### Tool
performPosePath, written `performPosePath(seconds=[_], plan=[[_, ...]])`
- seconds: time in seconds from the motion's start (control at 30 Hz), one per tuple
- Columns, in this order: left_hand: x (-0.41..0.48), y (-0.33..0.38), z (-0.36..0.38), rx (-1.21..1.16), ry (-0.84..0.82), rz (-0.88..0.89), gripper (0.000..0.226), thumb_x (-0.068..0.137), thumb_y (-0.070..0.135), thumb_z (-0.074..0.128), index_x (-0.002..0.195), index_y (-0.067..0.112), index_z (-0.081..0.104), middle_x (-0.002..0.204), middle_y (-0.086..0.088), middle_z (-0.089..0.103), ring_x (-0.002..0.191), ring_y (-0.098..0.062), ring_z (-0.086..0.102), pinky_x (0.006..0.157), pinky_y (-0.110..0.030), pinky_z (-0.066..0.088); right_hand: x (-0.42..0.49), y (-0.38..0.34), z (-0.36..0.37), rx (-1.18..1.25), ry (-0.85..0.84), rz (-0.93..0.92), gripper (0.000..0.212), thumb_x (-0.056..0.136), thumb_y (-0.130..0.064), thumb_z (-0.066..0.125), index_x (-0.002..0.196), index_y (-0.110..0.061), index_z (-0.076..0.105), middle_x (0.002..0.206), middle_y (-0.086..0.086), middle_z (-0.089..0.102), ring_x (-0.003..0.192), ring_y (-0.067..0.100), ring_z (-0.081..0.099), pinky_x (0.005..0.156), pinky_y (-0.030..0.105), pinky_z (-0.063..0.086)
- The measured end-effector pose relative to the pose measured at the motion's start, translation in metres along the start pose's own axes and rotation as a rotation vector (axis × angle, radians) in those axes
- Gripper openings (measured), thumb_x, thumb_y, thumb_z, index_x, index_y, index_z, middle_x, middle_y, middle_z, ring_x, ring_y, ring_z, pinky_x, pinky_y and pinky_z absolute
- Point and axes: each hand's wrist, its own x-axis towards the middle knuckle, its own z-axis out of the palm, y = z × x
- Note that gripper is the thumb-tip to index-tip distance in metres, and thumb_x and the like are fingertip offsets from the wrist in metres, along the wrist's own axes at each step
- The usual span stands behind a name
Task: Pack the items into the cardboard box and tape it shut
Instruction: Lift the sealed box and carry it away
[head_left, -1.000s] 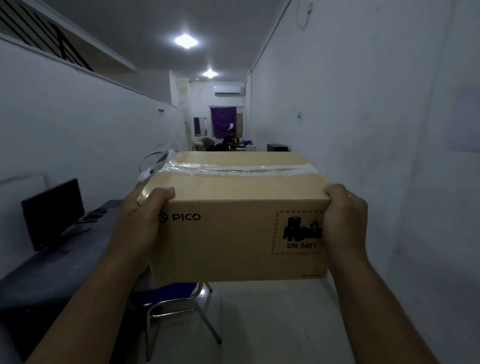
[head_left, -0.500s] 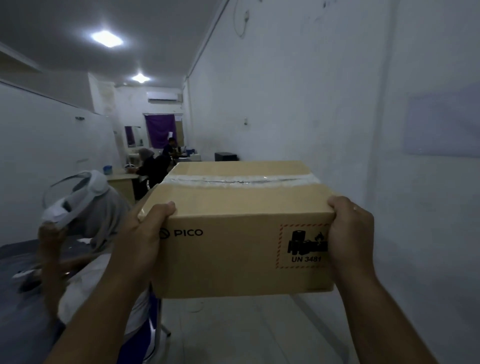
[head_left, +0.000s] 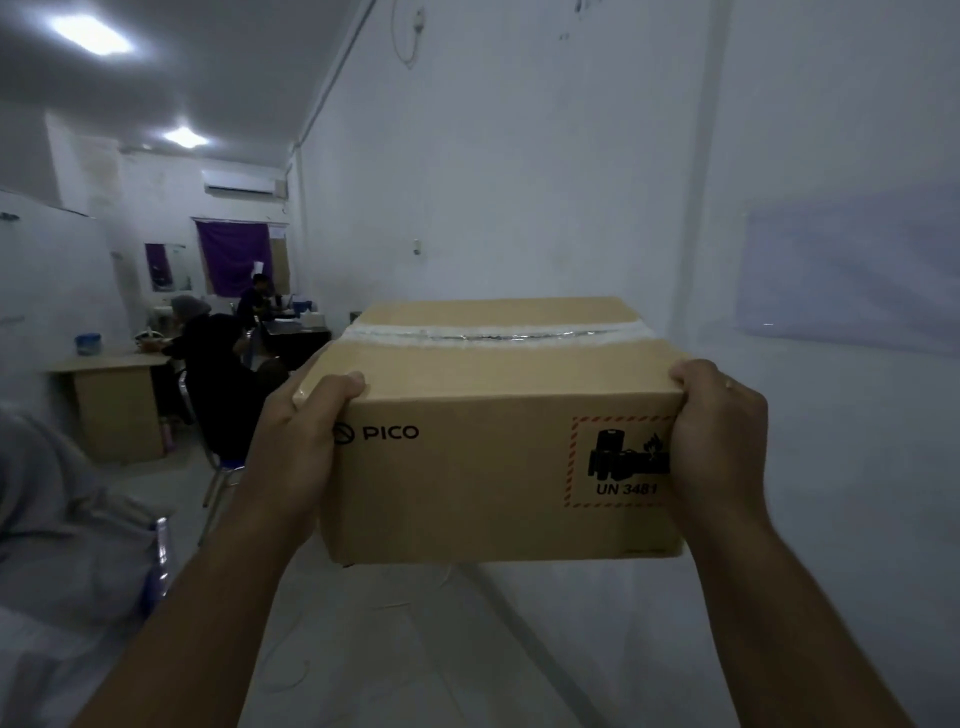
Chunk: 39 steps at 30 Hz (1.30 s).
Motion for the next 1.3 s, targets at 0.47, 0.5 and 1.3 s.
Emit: performPosePath(seconds=[0.47, 0.5, 1.3], plan=[[0.088, -0.078, 0.107, -0.171, -0.371, -0.064, 0.017, 0.092, 0.020, 0.055, 0.099, 0.027, 0.069, 0.065, 0.015, 0.069, 0.055, 0.004, 0.060, 0.046, -0.012, 0.043, 0.036, 0.037, -0.027, -0.171, 0.419, -0.058, 0.035, 0.085, -0.024, 0.048, 0.056, -0.020, 0.029, 0.051, -0.006, 0.034, 0.053, 0.016, 0.036, 0.053, 0.033, 0.025], [0.093, -0.079, 0.111, -0.179, -0.419, -0.057, 0.019, 0.093, 0.019, 0.054, 0.095, 0.029, 0.069, 0.064, 0.015, 0.069, 0.055, 0.004, 0.060, 0.048, -0.012, 0.044, 0.036, 0.038, -0.027, -0.191, 0.456, -0.062, 0.034, 0.085, -0.024, 0.049, 0.057, -0.020, 0.030, 0.051, -0.006, 0.035, 0.053, 0.016, 0.036, 0.053, 0.033, 0.025], [0.088, -0.179, 0.224, -0.416, -0.975, -0.290, 0.032, 0.096, 0.017, 0.043, 0.107, 0.036, 0.068, 0.095, 0.011, 0.074, 0.084, -0.010, 0.066, 0.067, -0.028, 0.046, -0.014, 0.079, -0.086, 0.084, 0.661, 0.105, 0.015, 0.080, -0.014, 0.055, 0.088, -0.011, 0.067, 0.075, 0.004, 0.058, 0.063, 0.020, 0.057, 0.051, 0.028, 0.043]])
